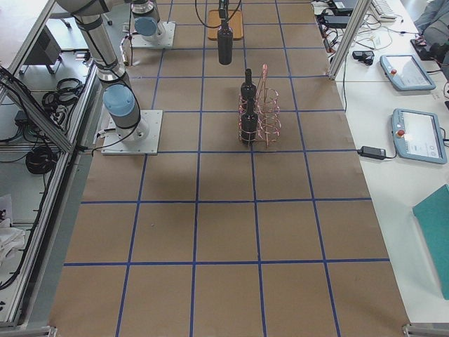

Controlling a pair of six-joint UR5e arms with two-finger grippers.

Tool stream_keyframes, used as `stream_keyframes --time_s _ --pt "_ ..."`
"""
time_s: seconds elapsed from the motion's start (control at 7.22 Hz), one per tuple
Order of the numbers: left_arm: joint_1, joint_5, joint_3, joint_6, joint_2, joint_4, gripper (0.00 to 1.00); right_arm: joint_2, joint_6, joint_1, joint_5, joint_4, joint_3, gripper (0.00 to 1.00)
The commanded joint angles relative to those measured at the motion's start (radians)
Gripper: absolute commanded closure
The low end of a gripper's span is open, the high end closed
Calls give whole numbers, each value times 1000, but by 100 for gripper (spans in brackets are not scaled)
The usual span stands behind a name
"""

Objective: Take wine from basket and place on tray
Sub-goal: 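Pull the bottle out of the rack and carry it toward the tray, then stand the bottle upright on the table and open the right gripper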

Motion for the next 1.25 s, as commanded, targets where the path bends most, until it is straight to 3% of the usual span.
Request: stream_keyframes --time_s 0.0,0.42,0.55,0.69,0.83,1.11 --pt "0 3 0 0 -1 -9 0 124 140 99 -26 -126 5 85" --pt "-1 3 -2 0 -12 -12 0 155 209 125 -23 -137 12 83" --pt "-1 3 -2 0 -12 -11 0 161 208 136 -23 -154 14 55" --pt "-3 1 -2 0 -12 -11 0 166 212 135 -23 -154 14 15" --pt "-3 1 -2 0 -15 -11 0 164 200 130 -14 -154 12 0" --pt "-3 1 -2 0 -12 -9 0 147 103 64 -25 -152 -15 0"
